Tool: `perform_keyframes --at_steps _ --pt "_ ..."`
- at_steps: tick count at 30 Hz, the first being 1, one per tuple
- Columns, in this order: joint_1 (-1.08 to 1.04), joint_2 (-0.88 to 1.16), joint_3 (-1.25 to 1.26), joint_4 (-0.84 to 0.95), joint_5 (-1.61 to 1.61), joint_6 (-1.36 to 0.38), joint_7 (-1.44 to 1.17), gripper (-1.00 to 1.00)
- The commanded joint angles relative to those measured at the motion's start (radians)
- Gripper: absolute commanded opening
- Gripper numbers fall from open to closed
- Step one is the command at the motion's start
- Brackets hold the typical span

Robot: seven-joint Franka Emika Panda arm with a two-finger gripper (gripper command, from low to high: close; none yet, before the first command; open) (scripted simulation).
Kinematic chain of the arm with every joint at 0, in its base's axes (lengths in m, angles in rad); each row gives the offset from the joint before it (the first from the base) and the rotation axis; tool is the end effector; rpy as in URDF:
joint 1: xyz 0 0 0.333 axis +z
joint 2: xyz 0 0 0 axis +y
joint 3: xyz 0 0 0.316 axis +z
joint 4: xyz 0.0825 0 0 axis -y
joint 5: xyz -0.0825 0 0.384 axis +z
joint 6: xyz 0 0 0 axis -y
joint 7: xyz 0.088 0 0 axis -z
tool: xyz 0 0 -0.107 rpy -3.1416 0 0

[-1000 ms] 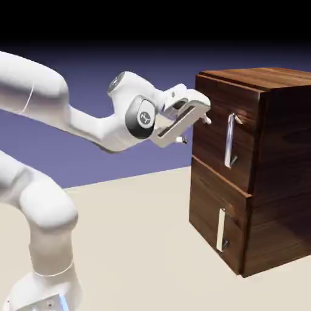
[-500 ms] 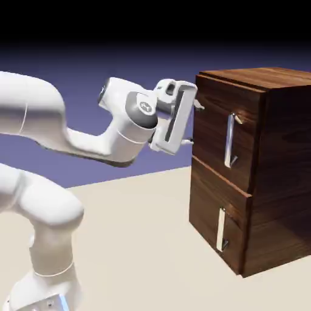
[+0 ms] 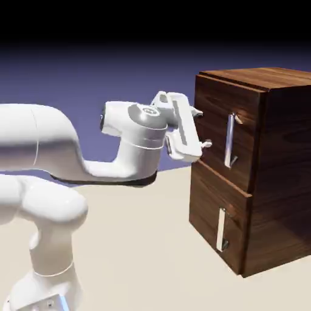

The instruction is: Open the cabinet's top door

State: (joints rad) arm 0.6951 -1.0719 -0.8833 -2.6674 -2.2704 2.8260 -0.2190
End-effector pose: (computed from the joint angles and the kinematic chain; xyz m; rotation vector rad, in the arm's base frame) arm 0.3376 -0.0501 0.5042 1.1607 1.4548 0.9764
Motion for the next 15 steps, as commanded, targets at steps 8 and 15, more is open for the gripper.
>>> perform_keyframes --at_steps 8,15 --pt "0.105 -0.077 -0.135 0.022 -0.348 -0.032 -0.147 0.00" --pt "0.180 -0.132 -0.233 0.038 -0.598 -0.056 -0.253 0.00"
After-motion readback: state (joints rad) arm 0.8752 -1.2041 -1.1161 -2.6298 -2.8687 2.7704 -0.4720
